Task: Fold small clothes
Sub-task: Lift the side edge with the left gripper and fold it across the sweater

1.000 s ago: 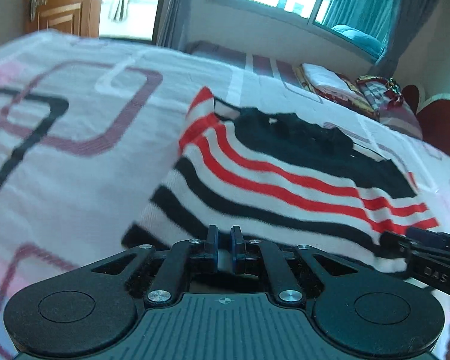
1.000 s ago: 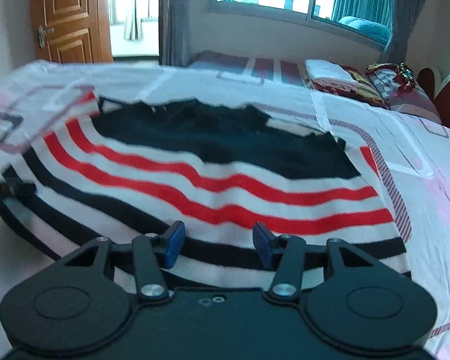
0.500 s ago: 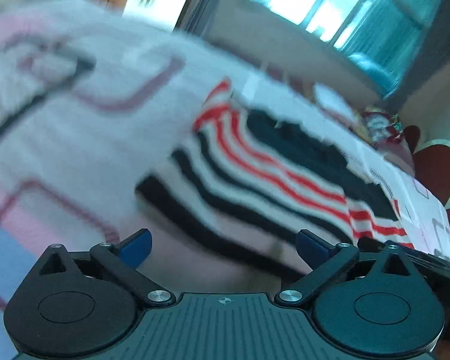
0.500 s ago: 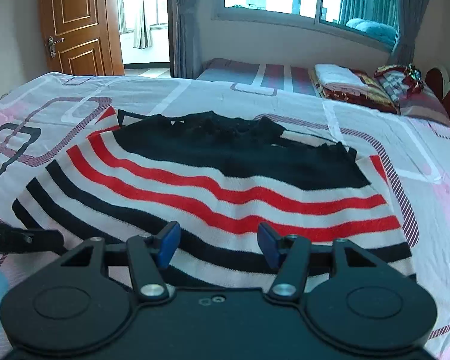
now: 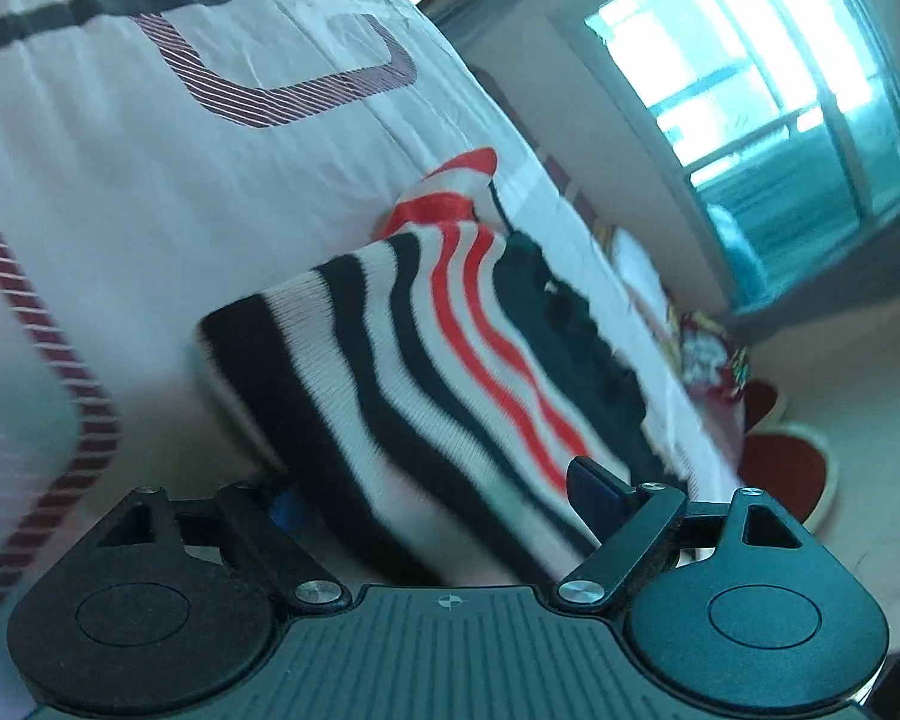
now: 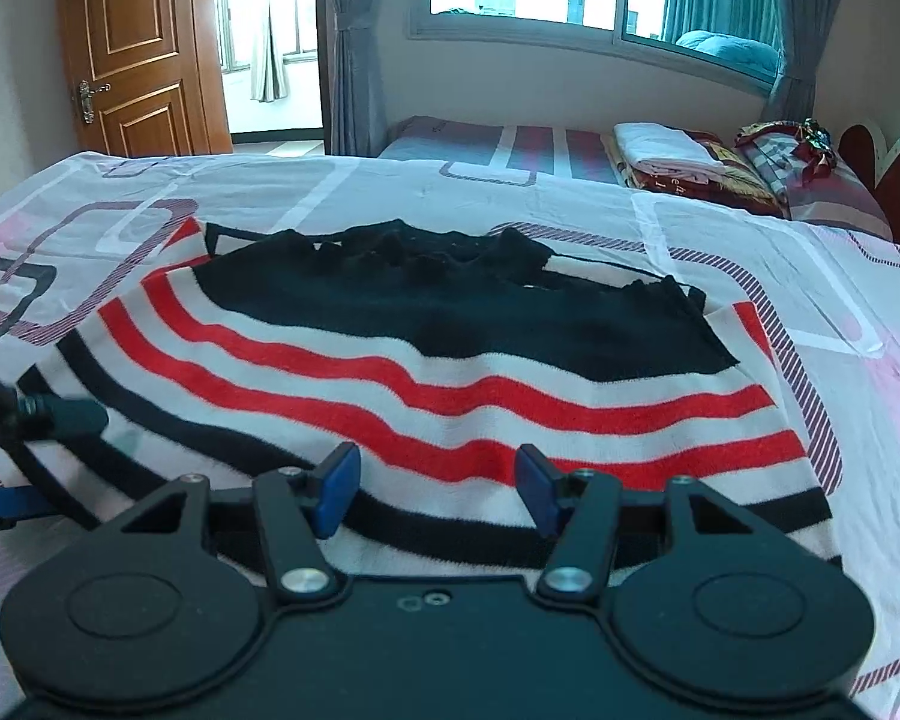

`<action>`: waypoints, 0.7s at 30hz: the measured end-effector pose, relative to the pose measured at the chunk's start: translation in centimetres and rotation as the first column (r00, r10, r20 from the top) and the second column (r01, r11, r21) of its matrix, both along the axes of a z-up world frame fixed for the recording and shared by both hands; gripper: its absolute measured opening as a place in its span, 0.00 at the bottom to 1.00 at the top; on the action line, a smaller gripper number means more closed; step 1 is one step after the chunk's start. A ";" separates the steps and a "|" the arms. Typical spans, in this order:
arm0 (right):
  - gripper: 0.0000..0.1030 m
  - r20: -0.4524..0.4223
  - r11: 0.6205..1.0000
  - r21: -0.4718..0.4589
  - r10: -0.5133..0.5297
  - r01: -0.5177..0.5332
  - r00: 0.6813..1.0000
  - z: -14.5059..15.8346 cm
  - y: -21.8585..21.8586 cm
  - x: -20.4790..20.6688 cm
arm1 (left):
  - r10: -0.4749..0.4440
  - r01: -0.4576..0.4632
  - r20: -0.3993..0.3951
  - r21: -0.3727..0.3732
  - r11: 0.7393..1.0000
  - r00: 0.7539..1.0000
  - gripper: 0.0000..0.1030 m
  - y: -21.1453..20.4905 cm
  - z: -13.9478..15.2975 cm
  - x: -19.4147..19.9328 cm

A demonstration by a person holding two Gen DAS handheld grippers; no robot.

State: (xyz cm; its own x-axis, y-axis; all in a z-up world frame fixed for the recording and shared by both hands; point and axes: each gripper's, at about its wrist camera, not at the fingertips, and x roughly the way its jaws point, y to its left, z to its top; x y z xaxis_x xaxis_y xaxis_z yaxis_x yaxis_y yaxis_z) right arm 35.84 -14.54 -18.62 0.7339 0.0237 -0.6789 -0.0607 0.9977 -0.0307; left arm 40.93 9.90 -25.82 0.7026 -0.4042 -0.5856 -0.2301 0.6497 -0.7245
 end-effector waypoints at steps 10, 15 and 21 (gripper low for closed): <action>0.37 -0.044 1.000 0.016 0.019 -0.018 0.999 -1.0 0.0 2.7 | 0.005 -0.005 -0.004 0.046 0.999 1.000 0.46 -2.2 -1.3 3.1; 0.38 -0.050 0.999 -0.023 0.033 -0.034 0.998 -1.6 0.4 3.1 | 0.004 -0.004 -0.001 0.046 0.999 1.000 0.45 -2.6 -1.1 3.6; 0.36 0.008 0.996 -0.076 0.042 -0.042 0.999 -0.2 1.4 3.1 | 0.013 -0.014 0.006 0.058 0.998 1.000 0.46 -1.6 -0.7 2.3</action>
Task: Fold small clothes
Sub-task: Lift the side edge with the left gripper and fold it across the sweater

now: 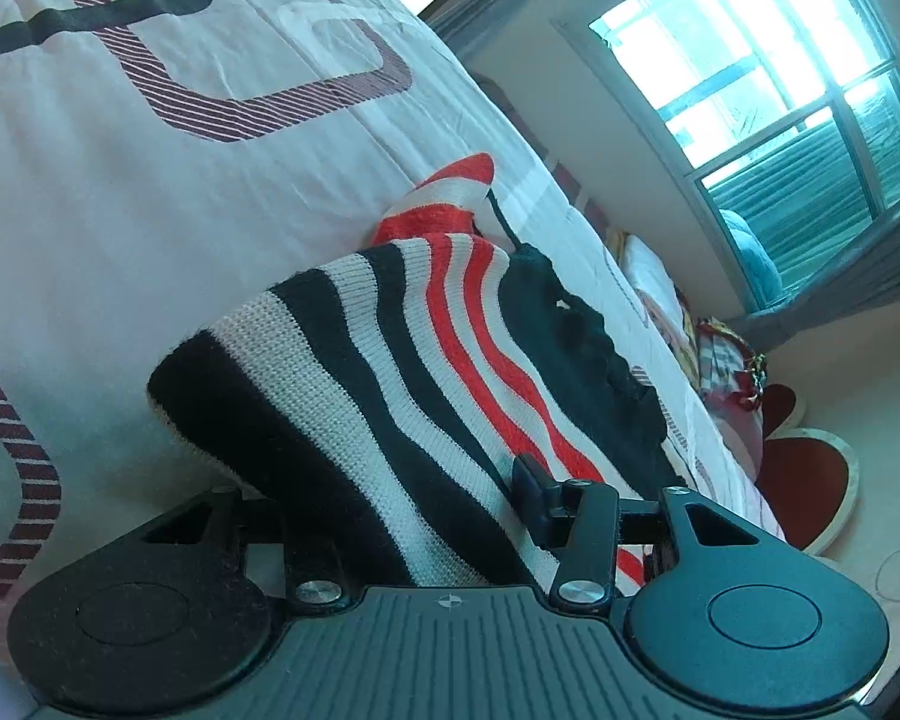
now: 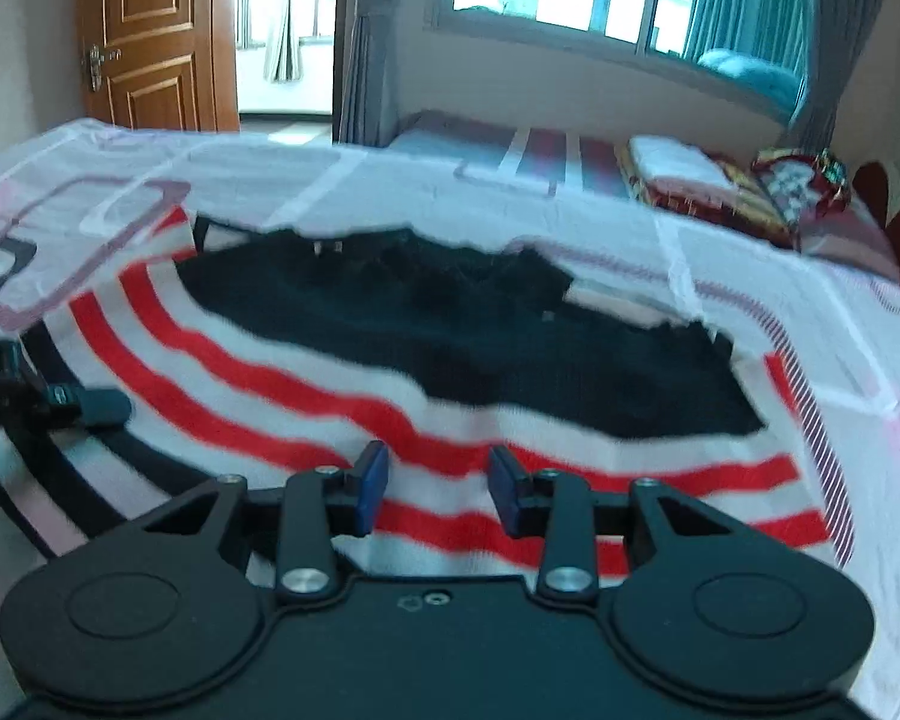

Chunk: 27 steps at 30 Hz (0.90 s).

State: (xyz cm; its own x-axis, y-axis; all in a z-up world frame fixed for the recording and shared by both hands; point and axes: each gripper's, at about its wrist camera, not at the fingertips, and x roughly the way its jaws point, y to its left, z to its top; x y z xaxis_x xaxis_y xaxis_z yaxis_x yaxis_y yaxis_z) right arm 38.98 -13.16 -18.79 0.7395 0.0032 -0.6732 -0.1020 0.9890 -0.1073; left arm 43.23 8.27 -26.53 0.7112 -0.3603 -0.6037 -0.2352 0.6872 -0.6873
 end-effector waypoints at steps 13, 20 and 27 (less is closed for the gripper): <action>0.36 -0.029 1.000 -0.005 0.004 -0.004 1.000 -2.1 -0.1 0.3 | -0.043 0.030 0.163 0.079 0.996 0.986 0.19 -0.8 3.3 -1.2; 0.35 0.027 0.999 0.044 -0.003 0.002 1.000 -2.1 -0.8 -1.1 | -0.427 0.310 0.389 0.327 0.892 0.816 0.18 -8.5 9.4 -0.2; 0.35 0.065 0.972 0.152 -0.193 0.181 0.979 1.3 -8.6 -4.8 | -0.713 0.573 0.305 0.435 0.694 0.632 0.18 -18.8 9.9 -0.7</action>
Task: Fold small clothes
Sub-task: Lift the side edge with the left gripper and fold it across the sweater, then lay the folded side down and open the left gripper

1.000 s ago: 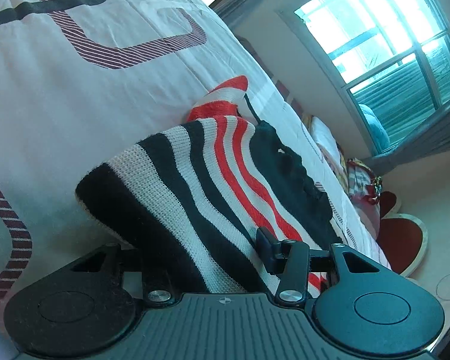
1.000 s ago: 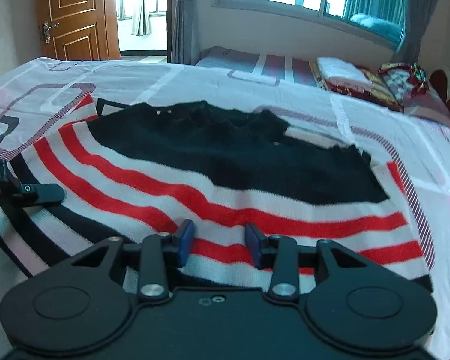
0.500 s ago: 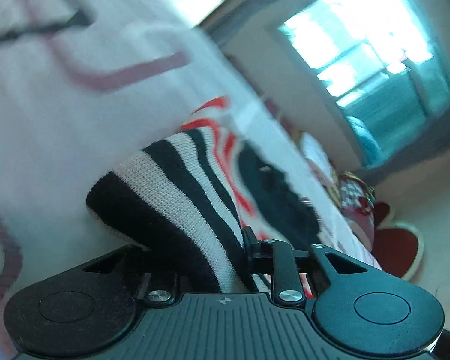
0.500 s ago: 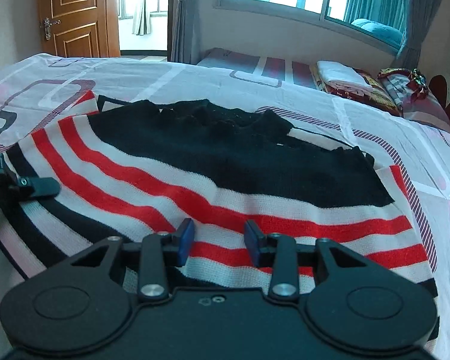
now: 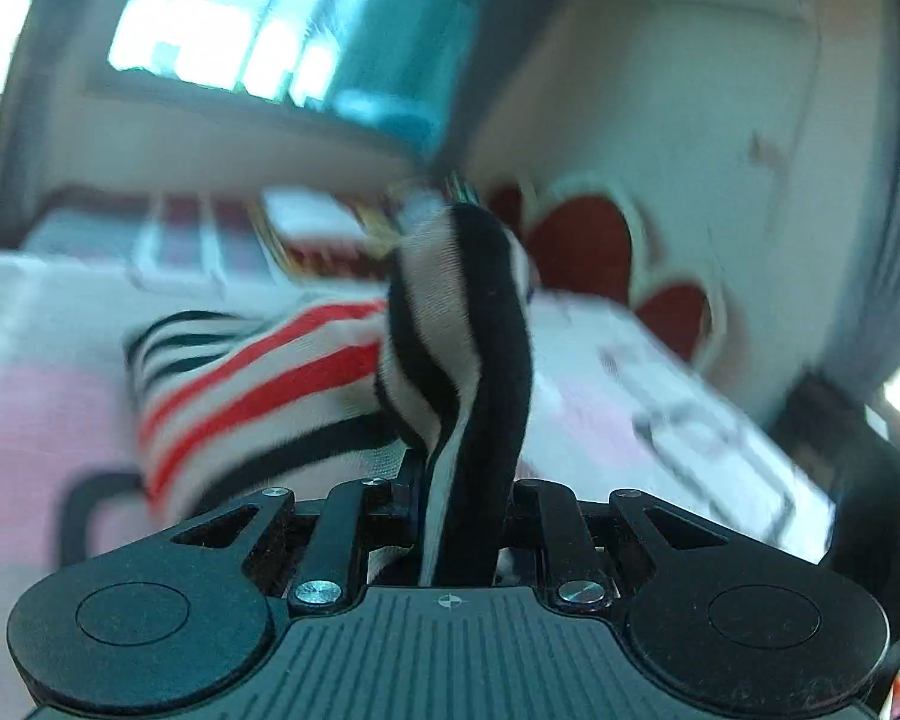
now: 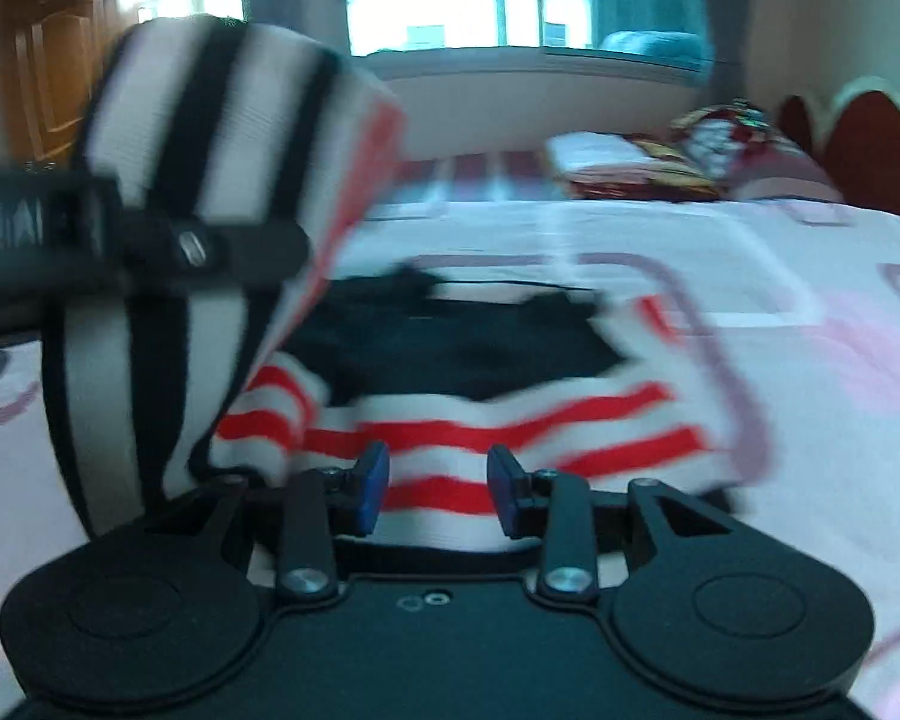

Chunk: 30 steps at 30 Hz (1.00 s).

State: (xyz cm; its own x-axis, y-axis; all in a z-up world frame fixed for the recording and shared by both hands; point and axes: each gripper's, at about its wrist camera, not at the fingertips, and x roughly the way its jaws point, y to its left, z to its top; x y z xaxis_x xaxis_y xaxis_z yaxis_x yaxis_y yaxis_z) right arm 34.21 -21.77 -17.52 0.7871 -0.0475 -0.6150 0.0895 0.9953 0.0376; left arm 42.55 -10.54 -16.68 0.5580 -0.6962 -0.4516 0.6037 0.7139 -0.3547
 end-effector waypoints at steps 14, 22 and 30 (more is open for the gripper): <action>0.40 -0.052 0.991 0.064 -0.117 0.120 0.992 1.0 -7.5 -5.8 | -0.069 0.072 -0.062 0.049 0.996 0.996 0.38 -0.2 2.6 -4.8; 0.71 -0.070 0.971 0.232 -0.039 0.054 0.997 2.7 -6.7 -6.9 | 0.185 -0.176 -0.060 0.134 0.975 0.981 0.61 4.8 2.2 -2.0; 0.62 -0.107 0.909 0.402 -0.078 0.115 0.991 1.6 -7.1 -1.5 | 0.187 -0.174 -0.027 0.260 0.950 0.982 0.61 2.5 -1.9 -3.5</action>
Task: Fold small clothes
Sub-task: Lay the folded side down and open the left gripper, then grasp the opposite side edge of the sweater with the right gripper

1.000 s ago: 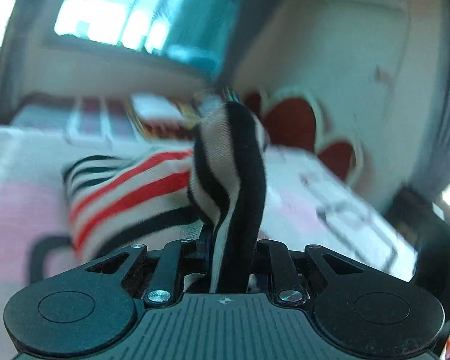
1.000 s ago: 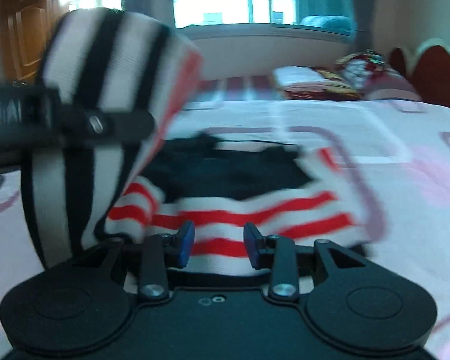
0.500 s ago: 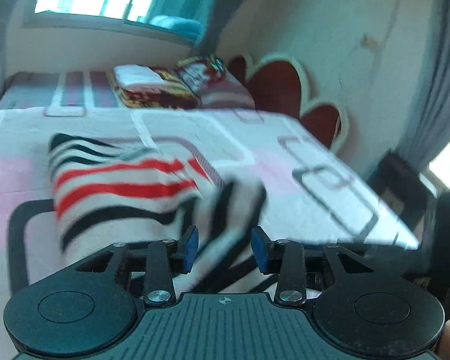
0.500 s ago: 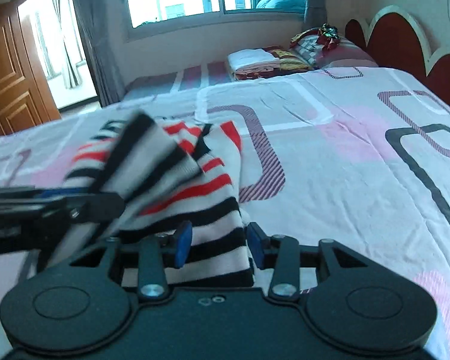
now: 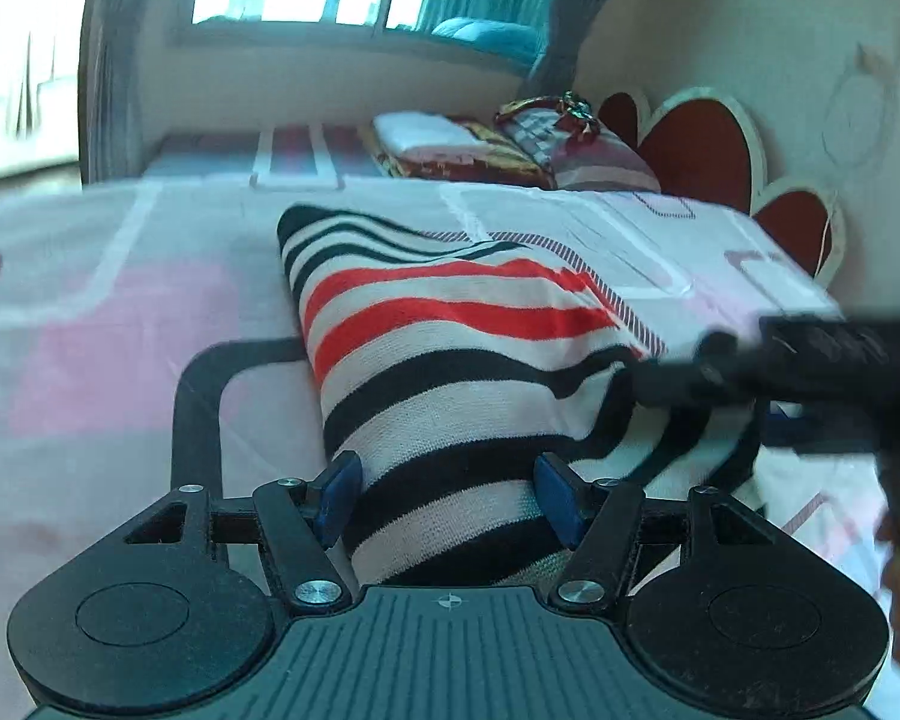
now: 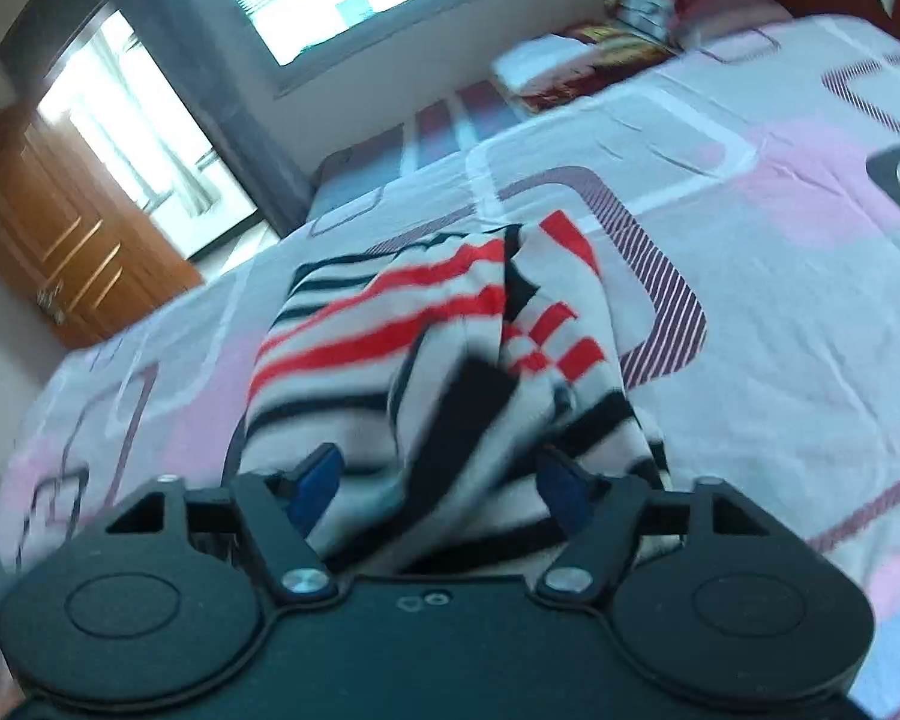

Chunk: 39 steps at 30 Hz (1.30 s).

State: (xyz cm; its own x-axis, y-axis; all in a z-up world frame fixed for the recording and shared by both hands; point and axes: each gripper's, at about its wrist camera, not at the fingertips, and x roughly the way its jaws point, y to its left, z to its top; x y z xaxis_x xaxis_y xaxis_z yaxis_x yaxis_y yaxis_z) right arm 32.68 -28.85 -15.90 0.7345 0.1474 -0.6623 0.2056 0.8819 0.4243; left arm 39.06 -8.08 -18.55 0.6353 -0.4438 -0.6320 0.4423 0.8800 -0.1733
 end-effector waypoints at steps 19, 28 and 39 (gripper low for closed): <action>0.32 -0.001 0.989 -0.132 -0.059 0.058 0.998 -2.7 -2.3 -1.8 | -0.037 0.036 0.045 0.027 0.999 0.998 0.66 -1.3 -0.1 -1.1; 0.30 0.167 0.936 -0.350 0.017 0.043 0.986 4.0 1.5 -4.0 | -0.082 0.078 0.063 0.075 0.994 0.995 0.66 -2.8 1.1 -1.2; 0.07 -0.079 0.946 -0.325 -0.026 -0.001 0.997 -3.4 -0.2 -2.7 | -0.061 0.062 -0.060 0.014 0.998 0.996 0.79 -1.2 -0.6 -0.2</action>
State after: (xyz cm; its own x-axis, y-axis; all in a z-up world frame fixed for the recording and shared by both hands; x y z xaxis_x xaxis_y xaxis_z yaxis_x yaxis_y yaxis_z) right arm 29.95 -29.03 -19.34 0.6767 -0.0942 -0.7302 0.2390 0.9662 0.0969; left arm 38.84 -9.26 -19.11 0.5680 -0.4709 -0.6750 0.4851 0.8541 -0.1876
